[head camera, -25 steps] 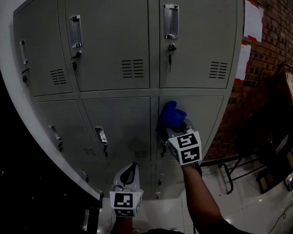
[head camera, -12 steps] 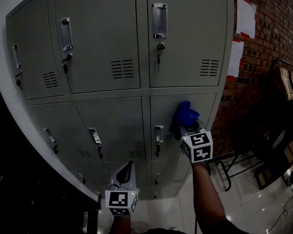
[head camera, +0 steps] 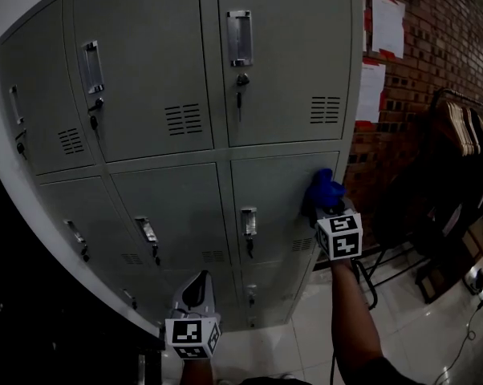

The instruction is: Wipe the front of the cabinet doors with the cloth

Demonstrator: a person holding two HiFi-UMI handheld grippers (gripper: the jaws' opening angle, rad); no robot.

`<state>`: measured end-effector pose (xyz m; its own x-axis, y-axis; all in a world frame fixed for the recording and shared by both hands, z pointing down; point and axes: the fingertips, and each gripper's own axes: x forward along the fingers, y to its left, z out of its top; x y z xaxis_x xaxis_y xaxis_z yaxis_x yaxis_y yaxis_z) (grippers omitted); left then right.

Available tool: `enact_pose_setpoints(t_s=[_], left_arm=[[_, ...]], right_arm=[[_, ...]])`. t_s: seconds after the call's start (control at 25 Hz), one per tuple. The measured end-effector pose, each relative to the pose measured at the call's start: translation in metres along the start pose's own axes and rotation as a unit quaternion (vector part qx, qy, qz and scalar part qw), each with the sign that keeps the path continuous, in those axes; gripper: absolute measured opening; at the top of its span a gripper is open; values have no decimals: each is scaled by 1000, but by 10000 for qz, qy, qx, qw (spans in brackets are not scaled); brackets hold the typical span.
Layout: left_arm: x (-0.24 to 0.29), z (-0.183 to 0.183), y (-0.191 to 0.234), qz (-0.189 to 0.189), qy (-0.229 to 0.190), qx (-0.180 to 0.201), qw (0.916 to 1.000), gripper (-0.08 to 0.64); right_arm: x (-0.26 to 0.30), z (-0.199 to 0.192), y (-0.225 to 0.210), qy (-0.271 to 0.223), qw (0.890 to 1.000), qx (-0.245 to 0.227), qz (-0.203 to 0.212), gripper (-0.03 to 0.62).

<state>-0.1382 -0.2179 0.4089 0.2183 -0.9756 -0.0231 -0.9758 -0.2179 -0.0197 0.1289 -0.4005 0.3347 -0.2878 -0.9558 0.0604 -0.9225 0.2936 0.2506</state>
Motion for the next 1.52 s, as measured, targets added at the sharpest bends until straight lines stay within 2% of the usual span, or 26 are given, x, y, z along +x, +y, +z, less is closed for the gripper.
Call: enact_pose_setpoints(t_s=[0.2,0.32,0.68,0.88,1.0,1.12,1.24,1.4,1.52], left_arm=[[-2,-10,1,27,81,-10,10000,15],[-2,-12,5,87,122,-29,9999,15],[0,6,6,38,-100,-84,9999,15],[-3,16,15,101,-212,-78,9997,15],[-7,10,19,156,-115,-111,9997,15],[-9,-4,17,121,58,-150,9998,15],[-10,-11,10,20,124,-137,9998,15],[-7,-14,4,-104,165,-109,9998,15],[-4,-18,2,-137,208,-129,9996,15]], right_arm=[[-4,-9,-20,104,9997,12,-215,74],[-10,-11,-14,83,9998,-73,-139,74],[-12,18,102,-551,9953,-182,772,75],[-1,20,154,-608,9902,-47,1253,77],[4,25,186,-582,9847,-141,1636,77],[13,19,211,-340,9800,-349,1930,77],[22,8,207,-178,9834,-385,1764,77],[22,4,188,-204,9872,-330,1546,75],[21,3,177,-185,9871,-280,1564,77]])
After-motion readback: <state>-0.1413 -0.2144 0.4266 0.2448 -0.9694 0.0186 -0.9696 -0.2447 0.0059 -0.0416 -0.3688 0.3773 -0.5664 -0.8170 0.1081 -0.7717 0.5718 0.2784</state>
